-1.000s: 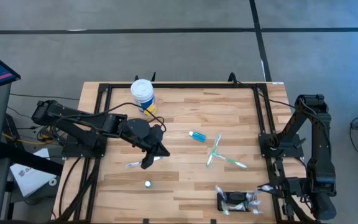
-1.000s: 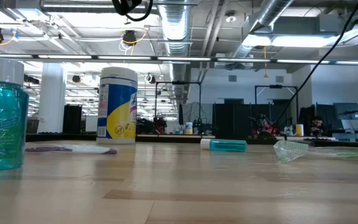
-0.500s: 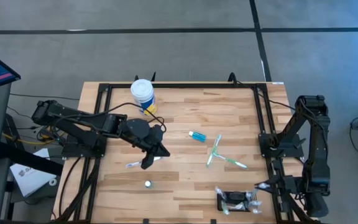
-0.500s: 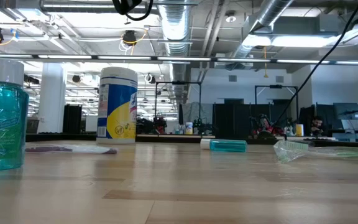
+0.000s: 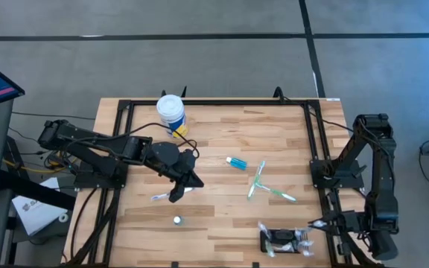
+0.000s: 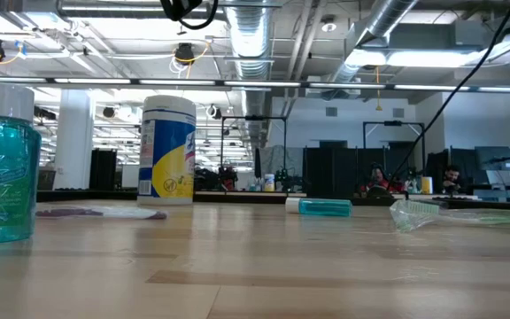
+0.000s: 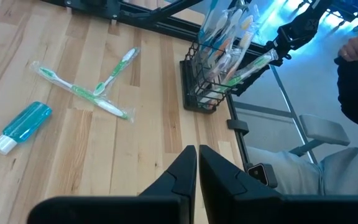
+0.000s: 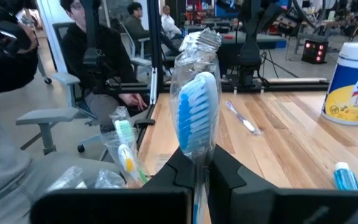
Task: Pick & Place toothbrushing station
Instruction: Put the blue toothbrush into the wire organizer
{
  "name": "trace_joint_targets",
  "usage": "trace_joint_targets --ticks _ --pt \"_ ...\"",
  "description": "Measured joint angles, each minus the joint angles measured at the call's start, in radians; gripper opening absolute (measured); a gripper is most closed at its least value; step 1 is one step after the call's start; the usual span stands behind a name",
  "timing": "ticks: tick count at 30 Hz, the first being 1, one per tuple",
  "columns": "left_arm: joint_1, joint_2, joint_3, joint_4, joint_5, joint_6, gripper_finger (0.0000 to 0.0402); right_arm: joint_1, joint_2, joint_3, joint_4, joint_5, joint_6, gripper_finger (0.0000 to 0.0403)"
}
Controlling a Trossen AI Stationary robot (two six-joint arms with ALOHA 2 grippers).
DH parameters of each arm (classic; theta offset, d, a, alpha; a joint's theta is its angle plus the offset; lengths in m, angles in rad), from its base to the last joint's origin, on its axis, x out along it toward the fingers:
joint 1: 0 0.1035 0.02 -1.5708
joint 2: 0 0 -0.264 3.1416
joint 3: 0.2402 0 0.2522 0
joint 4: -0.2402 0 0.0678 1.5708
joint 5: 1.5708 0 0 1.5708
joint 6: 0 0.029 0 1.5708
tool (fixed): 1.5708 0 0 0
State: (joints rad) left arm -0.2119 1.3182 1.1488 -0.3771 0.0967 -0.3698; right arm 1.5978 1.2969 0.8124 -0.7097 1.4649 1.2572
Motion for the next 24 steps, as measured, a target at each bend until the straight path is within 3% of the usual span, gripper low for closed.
trace_joint_targets --ticks 12,24 --pt "0.000 0.000 0.000 0.003 0.000 0.023 0.0012 -0.002 0.019 0.000 0.007 -0.002 0.001 0.0005" --pt "0.000 0.000 0.000 0.012 0.000 0.023 0.0012 0.003 0.088 0.001 -0.009 0.001 0.109 0.0005"
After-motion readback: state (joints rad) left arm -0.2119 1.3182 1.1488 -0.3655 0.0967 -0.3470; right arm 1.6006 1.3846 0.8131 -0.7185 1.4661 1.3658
